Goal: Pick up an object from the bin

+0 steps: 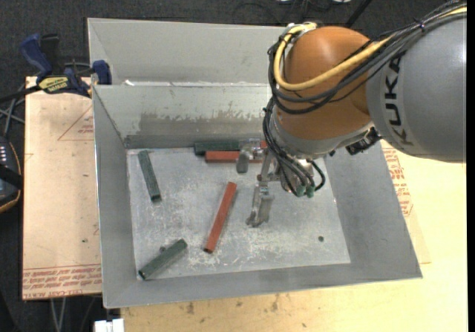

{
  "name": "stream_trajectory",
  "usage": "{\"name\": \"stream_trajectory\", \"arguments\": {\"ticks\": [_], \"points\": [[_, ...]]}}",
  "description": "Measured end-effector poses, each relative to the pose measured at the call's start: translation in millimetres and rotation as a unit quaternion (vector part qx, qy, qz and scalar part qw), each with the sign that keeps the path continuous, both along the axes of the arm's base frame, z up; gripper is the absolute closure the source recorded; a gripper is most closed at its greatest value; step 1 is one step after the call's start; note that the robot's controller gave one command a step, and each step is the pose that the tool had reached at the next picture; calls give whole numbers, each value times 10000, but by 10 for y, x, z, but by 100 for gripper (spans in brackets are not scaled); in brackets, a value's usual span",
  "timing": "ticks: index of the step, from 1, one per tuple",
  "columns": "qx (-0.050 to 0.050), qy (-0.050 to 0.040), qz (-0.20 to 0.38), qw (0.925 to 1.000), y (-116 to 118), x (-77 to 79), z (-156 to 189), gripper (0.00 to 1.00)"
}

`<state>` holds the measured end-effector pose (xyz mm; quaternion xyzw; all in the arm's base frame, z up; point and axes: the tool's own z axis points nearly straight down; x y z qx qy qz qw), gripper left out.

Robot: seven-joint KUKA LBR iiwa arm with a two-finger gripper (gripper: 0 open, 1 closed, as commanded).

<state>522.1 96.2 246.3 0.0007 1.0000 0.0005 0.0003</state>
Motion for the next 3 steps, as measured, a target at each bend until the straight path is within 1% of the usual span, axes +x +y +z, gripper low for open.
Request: {"name": "stream_trajectory", "arguments": {"ticks": [1, 2, 3], "points": [[0, 0, 0, 10000, 0, 0, 0, 0], [-2, -22, 511, 9987, 166, 2, -312, 0], [-1, 1, 685, 9977, 213, 3, -411, 0]]}}
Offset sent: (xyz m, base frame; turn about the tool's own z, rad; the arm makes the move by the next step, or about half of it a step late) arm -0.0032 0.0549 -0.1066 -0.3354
